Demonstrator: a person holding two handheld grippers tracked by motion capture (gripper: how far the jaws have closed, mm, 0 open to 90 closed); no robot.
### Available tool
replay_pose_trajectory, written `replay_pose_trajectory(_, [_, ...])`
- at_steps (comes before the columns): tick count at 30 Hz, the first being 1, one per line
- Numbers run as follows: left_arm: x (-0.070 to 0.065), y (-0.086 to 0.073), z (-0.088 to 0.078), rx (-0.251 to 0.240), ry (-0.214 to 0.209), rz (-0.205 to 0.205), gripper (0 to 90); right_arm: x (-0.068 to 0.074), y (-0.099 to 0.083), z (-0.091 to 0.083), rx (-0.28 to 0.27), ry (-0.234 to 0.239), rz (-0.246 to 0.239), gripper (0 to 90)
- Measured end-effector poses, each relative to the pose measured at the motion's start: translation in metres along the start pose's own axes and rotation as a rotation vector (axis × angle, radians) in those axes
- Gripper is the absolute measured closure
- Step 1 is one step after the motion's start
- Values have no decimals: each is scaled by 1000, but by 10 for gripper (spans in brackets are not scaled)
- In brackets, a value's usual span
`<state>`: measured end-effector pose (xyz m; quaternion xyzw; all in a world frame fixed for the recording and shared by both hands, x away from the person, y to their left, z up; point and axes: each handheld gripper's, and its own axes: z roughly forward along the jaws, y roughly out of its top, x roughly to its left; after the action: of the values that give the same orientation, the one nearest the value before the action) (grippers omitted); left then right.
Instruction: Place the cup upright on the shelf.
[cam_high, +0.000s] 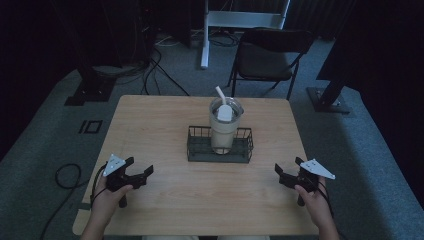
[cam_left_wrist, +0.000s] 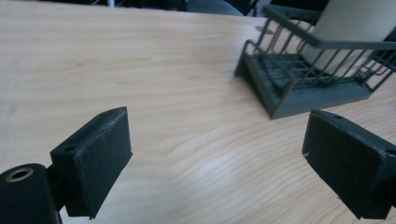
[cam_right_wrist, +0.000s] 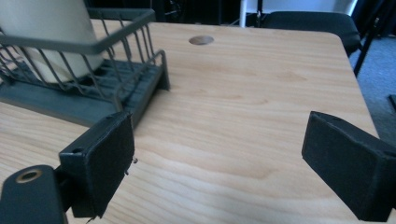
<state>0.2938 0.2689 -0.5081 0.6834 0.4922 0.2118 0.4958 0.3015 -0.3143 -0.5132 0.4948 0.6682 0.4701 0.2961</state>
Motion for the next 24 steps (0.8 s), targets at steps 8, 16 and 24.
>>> replay_pose_trajectory(8, [17, -16, -17, 20, 82, -8, 85, -7, -12, -3, 17, -42, 20, 93])
replay_pose_trajectory(16, [30, -28, -32, 62, 146, -47, 86, -9, -20, -1, 66, -67, -11, 93])
replay_pose_trajectory(24, [41, -41, -38, 137, 193, -86, 86, -10, -28, -2, 98, -74, 7, 93])
